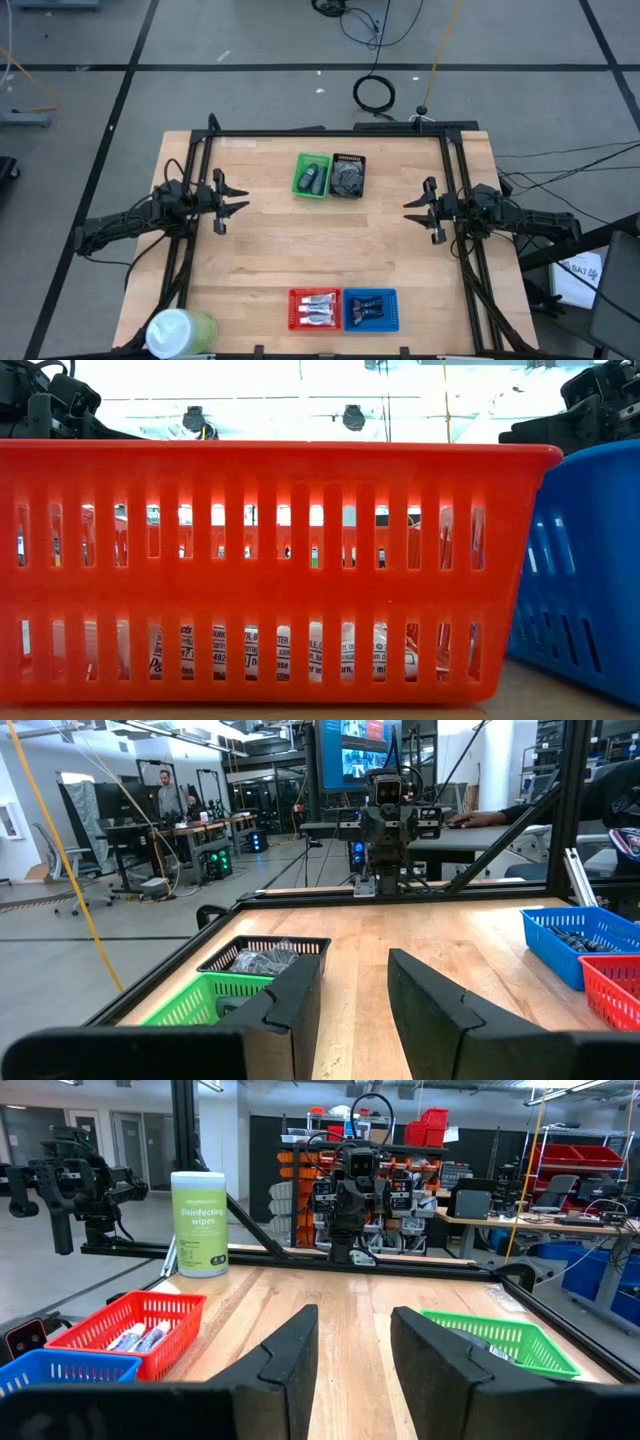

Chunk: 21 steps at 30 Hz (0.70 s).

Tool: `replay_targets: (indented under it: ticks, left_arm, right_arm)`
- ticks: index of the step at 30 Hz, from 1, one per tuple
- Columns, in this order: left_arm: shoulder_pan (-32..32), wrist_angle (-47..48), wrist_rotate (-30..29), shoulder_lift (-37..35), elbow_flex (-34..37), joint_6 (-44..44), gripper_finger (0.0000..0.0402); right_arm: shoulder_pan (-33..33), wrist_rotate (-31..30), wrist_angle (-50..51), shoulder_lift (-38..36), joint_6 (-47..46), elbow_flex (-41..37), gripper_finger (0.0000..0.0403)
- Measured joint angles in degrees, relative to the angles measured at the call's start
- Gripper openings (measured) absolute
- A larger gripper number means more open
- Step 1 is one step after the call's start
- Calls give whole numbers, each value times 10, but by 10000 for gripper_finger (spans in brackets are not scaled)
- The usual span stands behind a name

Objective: Pick & Place Travel size toiletries
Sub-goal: Return to Home Position

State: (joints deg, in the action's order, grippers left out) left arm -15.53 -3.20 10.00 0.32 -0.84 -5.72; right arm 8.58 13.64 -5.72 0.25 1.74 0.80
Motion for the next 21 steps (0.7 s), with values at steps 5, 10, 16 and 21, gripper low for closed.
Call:
replay_targets:
  ticks: [5,10,16,21]
  left_arm:
    - [0,0,0,0,0,0,115]
    - [0,0,0,0,0,0,115]
    - [0,0,0,0,0,0,115]
    - [0,0,0,0,0,0,115]
  right_arm:
    - [0,0,0,0,0,0,118]
    - [0,0,0,0,0,0,117]
    - [0,0,0,0,0,0,121]
    - [0,0,0,0,0,0,119]
